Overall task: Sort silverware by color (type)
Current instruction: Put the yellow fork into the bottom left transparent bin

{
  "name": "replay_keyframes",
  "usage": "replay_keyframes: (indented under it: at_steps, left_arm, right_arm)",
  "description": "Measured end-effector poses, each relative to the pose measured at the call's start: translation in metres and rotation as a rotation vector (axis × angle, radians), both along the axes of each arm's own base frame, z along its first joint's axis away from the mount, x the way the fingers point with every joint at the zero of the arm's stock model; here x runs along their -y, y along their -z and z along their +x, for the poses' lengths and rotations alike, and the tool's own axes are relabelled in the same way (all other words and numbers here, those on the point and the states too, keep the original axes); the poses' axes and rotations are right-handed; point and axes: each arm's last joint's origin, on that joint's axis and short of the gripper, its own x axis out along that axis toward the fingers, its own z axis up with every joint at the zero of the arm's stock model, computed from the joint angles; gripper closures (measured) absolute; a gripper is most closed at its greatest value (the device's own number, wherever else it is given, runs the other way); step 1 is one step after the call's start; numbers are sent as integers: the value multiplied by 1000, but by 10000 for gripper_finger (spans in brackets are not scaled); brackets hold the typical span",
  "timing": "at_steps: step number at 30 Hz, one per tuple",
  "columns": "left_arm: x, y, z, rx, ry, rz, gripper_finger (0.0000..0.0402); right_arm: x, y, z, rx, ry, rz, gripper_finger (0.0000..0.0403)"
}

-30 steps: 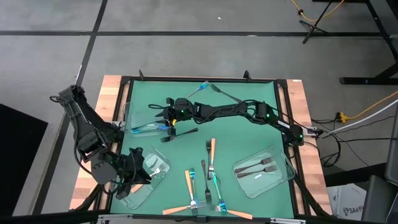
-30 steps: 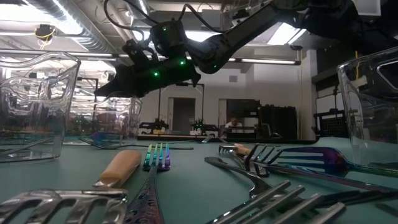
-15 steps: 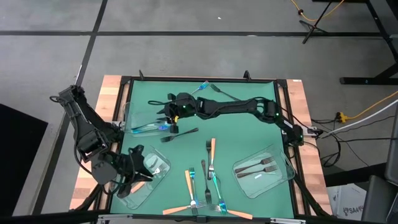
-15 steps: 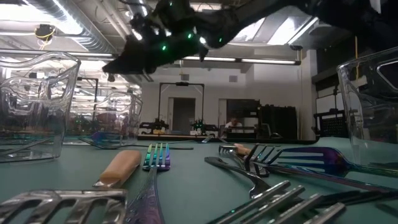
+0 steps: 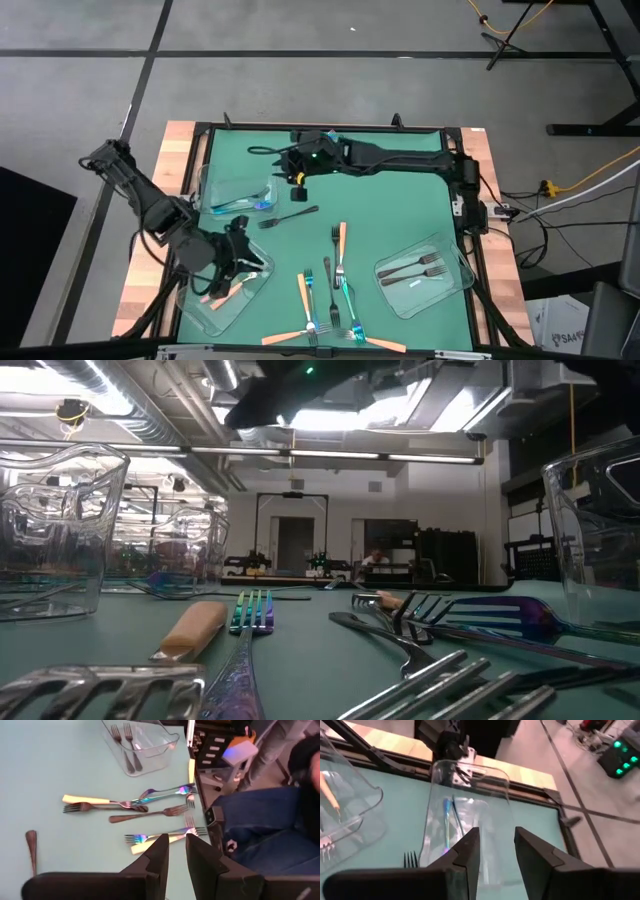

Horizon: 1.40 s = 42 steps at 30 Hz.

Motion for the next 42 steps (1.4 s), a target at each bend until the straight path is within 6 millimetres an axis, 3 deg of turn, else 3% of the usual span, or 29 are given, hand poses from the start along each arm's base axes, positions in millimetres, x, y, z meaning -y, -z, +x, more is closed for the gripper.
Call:
replay_keyframes:
  at_steps: [11,16,22,28,34,42]
  left_arm:
    - [-40,-2,27,11,-18,21,342]
    - [-53,-2,33,16,-24,54,342]
    - [-63,-5,39,54,-23,106,342]
    - [-66,-5,40,65,-30,114,342]
    - [-66,-5,40,64,-31,116,342]
    - [-66,-5,40,61,-31,117,342]
  right_arm:
    - [-11,-67,-79,-162,32,3,291]
    - [-30,-93,-117,-195,53,30,291]
    - [-65,-111,-154,-253,34,17,291]
    - [-101,-105,-172,-379,-83,-9,291]
    - [-128,-87,-174,-463,-168,-38,291]
    - [-142,-55,-175,-569,-216,-72,291]
